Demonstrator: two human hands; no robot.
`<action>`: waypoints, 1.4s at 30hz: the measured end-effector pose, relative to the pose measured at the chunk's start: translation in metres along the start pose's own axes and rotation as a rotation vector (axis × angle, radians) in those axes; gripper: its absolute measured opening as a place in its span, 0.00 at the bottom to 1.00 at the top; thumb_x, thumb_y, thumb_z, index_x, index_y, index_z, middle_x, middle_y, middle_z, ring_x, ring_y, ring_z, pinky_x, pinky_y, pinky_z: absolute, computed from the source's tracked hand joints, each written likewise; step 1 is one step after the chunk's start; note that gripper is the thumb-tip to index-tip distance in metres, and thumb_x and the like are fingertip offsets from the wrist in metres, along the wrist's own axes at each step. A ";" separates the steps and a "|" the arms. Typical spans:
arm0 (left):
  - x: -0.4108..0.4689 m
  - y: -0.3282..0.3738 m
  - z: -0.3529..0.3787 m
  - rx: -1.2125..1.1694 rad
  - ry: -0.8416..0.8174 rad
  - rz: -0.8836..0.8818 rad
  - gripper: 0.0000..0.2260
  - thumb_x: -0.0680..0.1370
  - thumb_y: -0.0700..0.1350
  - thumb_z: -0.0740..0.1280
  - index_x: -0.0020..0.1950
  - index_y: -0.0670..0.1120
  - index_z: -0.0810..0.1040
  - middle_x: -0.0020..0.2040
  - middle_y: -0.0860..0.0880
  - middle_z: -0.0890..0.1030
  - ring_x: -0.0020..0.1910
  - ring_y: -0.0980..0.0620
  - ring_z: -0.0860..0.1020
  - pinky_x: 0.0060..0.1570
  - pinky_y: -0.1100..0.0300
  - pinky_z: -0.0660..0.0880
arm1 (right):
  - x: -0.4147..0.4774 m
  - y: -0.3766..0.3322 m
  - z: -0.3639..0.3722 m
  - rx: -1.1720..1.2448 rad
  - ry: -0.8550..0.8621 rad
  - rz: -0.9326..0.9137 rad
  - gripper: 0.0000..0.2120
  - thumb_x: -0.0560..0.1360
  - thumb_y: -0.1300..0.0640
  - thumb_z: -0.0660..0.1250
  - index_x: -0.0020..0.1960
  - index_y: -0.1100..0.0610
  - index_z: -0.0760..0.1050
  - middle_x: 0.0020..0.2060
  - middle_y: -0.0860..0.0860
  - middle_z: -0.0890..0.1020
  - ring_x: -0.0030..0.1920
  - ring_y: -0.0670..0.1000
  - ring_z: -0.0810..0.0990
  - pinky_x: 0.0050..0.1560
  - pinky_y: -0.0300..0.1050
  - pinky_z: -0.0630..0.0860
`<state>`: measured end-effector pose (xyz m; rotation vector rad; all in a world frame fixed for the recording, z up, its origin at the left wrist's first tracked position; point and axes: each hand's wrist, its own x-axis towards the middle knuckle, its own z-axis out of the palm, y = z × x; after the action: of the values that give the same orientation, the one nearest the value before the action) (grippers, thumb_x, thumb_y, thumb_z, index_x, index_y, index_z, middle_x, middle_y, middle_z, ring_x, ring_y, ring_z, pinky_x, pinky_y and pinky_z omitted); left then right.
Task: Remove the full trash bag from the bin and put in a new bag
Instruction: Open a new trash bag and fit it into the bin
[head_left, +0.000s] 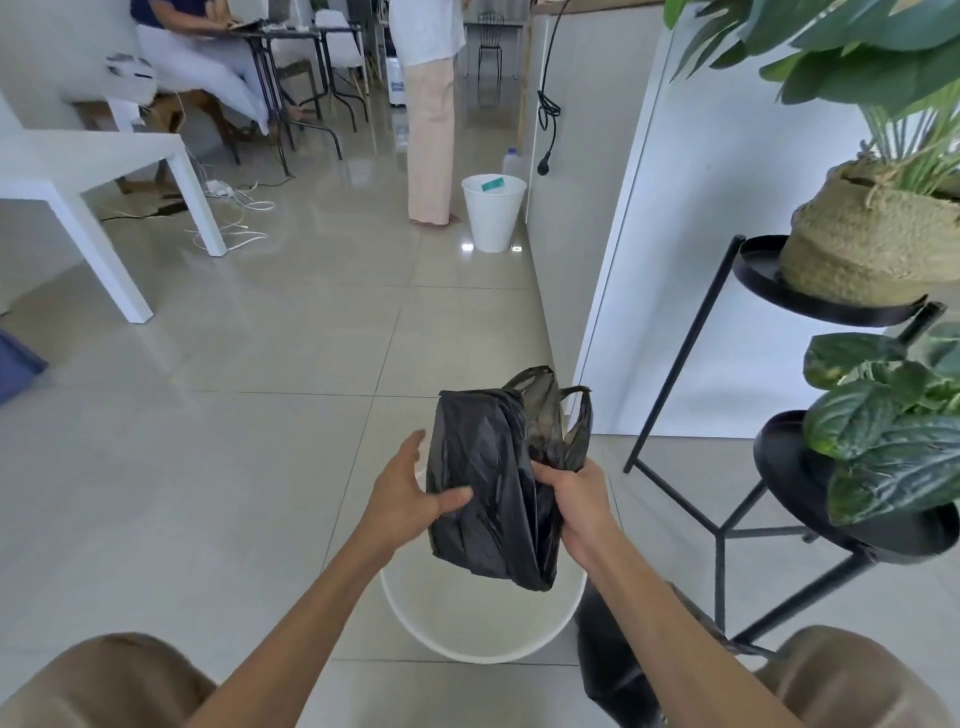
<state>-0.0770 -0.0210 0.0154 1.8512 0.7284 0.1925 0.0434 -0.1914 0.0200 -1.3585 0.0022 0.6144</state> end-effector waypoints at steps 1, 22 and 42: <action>-0.002 0.006 0.000 0.021 0.090 0.023 0.42 0.70 0.56 0.78 0.79 0.55 0.59 0.71 0.52 0.70 0.71 0.49 0.69 0.68 0.49 0.70 | 0.001 0.002 -0.002 -0.032 0.022 -0.027 0.13 0.72 0.69 0.73 0.55 0.62 0.82 0.47 0.56 0.88 0.49 0.58 0.87 0.54 0.56 0.82; 0.000 -0.057 0.054 0.797 -0.148 -0.019 0.10 0.78 0.49 0.66 0.51 0.44 0.81 0.48 0.45 0.84 0.48 0.43 0.83 0.43 0.55 0.77 | 0.015 -0.014 -0.007 0.132 0.128 -0.161 0.15 0.70 0.73 0.72 0.55 0.65 0.81 0.47 0.58 0.87 0.50 0.60 0.86 0.53 0.53 0.82; -0.004 0.020 0.037 -0.288 0.021 0.145 0.11 0.78 0.37 0.68 0.58 0.47 0.84 0.50 0.50 0.87 0.50 0.50 0.85 0.56 0.48 0.81 | -0.007 0.004 0.013 0.277 -0.299 0.029 0.15 0.83 0.60 0.58 0.64 0.66 0.77 0.60 0.62 0.83 0.62 0.61 0.81 0.59 0.53 0.79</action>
<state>-0.0553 -0.0577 0.0195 1.6280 0.5491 0.3909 0.0313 -0.1822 0.0225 -0.9920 -0.1303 0.8061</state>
